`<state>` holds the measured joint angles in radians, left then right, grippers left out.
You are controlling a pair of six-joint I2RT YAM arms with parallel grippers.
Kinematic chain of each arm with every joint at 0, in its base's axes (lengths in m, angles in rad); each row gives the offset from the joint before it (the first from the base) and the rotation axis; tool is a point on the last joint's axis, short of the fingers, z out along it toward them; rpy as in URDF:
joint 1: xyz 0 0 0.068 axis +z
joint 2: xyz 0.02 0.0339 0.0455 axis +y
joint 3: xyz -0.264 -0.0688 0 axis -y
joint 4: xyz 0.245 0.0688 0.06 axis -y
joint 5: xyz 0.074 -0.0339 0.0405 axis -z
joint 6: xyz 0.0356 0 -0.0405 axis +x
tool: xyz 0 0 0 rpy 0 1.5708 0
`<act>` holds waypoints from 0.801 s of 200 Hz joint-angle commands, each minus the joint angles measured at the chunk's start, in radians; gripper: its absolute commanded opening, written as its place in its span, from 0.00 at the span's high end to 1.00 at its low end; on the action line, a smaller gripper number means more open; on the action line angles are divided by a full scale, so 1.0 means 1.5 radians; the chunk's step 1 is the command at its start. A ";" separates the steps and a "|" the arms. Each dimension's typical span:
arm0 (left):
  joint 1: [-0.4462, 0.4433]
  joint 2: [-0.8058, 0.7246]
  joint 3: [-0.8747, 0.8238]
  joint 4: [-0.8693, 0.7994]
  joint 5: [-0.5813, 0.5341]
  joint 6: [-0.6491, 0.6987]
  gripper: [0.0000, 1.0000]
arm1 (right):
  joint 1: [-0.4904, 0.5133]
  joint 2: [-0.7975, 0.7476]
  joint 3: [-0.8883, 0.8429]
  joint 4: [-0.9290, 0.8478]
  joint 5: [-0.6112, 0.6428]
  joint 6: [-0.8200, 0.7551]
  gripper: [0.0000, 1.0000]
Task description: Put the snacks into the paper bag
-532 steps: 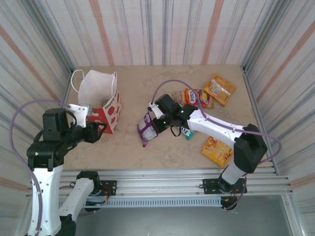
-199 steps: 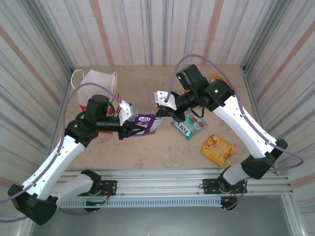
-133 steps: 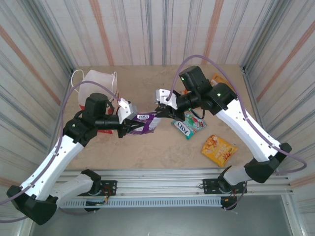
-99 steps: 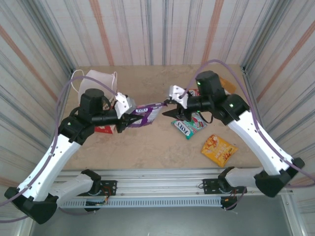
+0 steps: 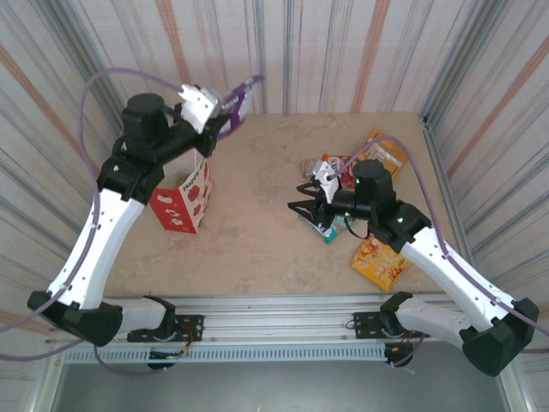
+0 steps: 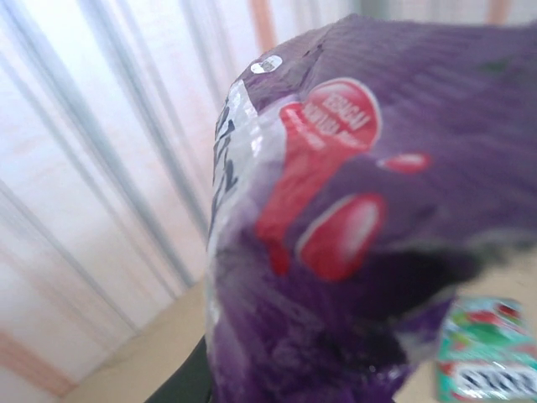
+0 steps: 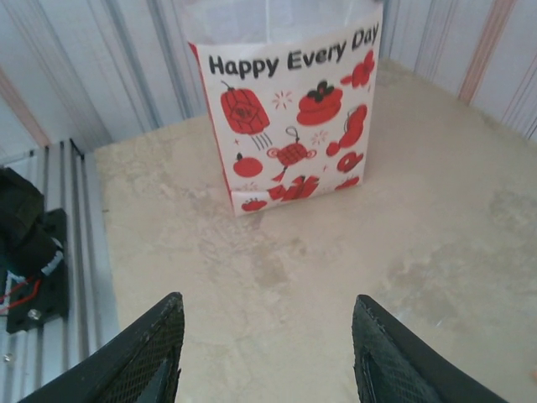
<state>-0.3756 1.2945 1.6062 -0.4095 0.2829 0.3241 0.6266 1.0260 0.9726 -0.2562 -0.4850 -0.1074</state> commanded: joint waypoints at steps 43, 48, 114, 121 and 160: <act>0.089 0.031 0.040 0.105 -0.164 -0.064 0.99 | 0.021 -0.002 -0.041 0.045 0.069 0.118 0.45; 0.093 0.031 0.039 0.096 -0.170 -0.063 0.98 | 0.023 0.000 -0.042 0.042 0.069 0.119 0.46; 0.116 -0.022 -0.025 -0.032 -0.267 -0.055 0.97 | 0.025 0.049 -0.037 0.032 0.062 0.147 0.46; 0.116 -0.031 -0.036 -0.046 -0.270 -0.055 0.96 | 0.025 0.053 -0.036 0.031 0.061 0.148 0.46; 0.126 -0.066 -0.113 -0.076 -0.289 -0.061 0.95 | 0.027 0.074 -0.030 0.035 0.047 0.155 0.46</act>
<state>-0.2028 1.2495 1.4792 -0.5053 -0.1070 0.2531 0.6571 1.1191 0.9119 -0.2062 -0.3931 0.0975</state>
